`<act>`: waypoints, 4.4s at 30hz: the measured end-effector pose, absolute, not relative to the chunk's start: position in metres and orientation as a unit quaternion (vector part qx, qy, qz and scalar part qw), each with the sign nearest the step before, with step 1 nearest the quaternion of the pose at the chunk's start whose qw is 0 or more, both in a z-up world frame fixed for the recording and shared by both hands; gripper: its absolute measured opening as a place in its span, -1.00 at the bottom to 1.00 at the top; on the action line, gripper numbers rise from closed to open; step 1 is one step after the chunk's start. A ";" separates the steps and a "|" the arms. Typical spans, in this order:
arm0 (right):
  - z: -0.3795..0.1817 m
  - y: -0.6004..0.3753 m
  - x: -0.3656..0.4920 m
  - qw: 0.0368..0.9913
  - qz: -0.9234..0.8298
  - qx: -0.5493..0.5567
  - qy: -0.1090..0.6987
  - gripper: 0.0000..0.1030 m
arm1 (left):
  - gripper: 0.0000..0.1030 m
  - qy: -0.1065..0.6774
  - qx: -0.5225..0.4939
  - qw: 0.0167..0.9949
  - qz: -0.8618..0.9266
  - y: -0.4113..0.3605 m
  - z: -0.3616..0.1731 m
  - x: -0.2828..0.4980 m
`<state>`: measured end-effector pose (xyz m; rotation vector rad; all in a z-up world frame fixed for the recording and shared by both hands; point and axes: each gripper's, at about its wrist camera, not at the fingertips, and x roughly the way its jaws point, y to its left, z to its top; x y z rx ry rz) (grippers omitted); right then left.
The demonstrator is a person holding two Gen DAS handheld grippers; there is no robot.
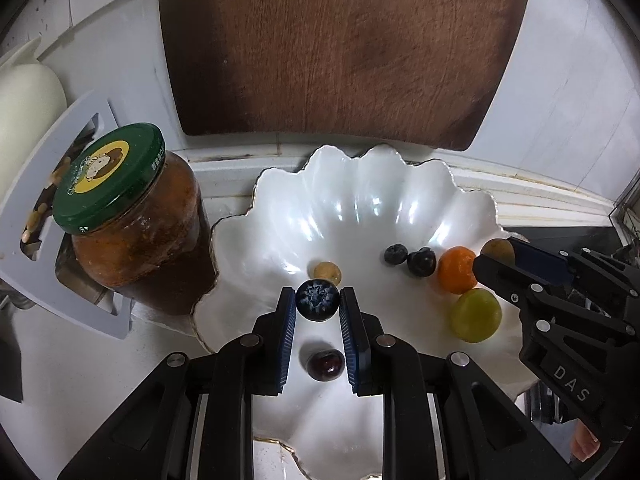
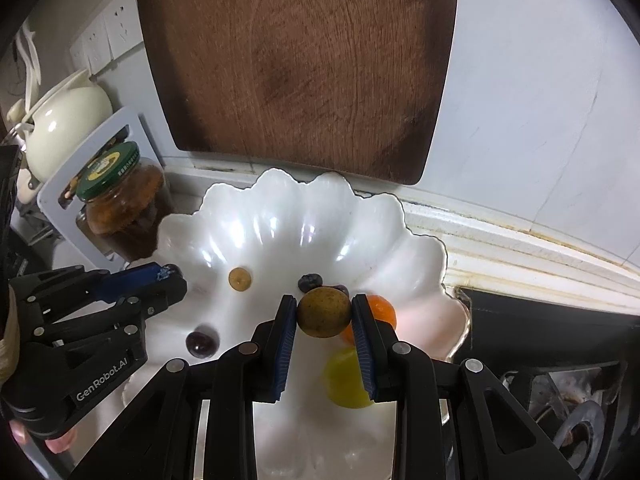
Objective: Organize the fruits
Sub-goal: 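Open both tools to release the blueberry and yellow-brown fruit into the bowl, then withdraw both open tools from the bowl toward the two red dates, then grasp one red date with the left tool while the right tool grasps the other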
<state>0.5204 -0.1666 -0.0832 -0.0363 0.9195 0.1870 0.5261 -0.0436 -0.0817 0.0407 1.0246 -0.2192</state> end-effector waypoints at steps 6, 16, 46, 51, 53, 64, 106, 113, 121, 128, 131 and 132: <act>-0.088 -0.168 0.524 0.889 0.089 -0.009 0.449 -0.15 | -0.26 0.489 0.025 0.866 -0.105 -0.045 -0.086 0.528; -0.080 -0.174 0.503 0.900 0.072 -0.016 0.430 -0.15 | 0.07 0.455 0.040 0.884 -0.099 -0.041 -0.063 0.504; -0.004 -0.185 0.360 0.943 0.074 -0.019 0.323 -0.15 | 0.28 0.313 0.089 0.935 -0.141 -0.036 0.023 0.365; 0.002 -0.185 0.336 0.947 0.072 -0.017 0.312 -0.15 | 0.29 0.310 0.088 0.935 -0.148 -0.032 0.024 0.345; 0.003 -0.184 0.326 0.949 0.072 -0.017 0.308 -0.15 | 0.29 0.309 0.089 0.935 -0.152 -0.031 0.023 0.338; -0.008 -0.179 0.288 0.950 0.065 -0.022 0.305 -0.15 | 0.29 0.309 0.129 0.927 -0.167 -0.032 0.003 0.304; -0.135 -0.183 0.254 0.906 0.053 0.016 0.420 -0.15 | 0.28 0.346 0.226 0.860 -0.300 -0.079 -0.119 0.302; -0.153 -0.183 0.261 0.895 0.055 0.028 0.441 -0.16 | 0.23 0.347 0.234 0.845 -0.333 -0.087 -0.136 0.312; -0.163 -0.181 0.266 0.893 0.054 0.033 0.446 -0.17 | 0.09 0.356 0.242 0.826 -0.364 -0.099 -0.150 0.321; -0.166 -0.179 0.271 0.893 0.052 0.036 0.445 -0.27 | -0.04 0.366 0.238 0.817 -0.376 -0.104 -0.159 0.331; -0.169 -0.178 0.272 0.893 0.052 0.037 0.445 -0.29 | -0.09 0.370 0.233 0.815 -0.381 -0.105 -0.161 0.333; -0.169 -0.178 0.272 0.893 0.052 0.037 0.445 -0.30 | -0.10 0.371 0.233 0.814 -0.382 -0.106 -0.161 0.333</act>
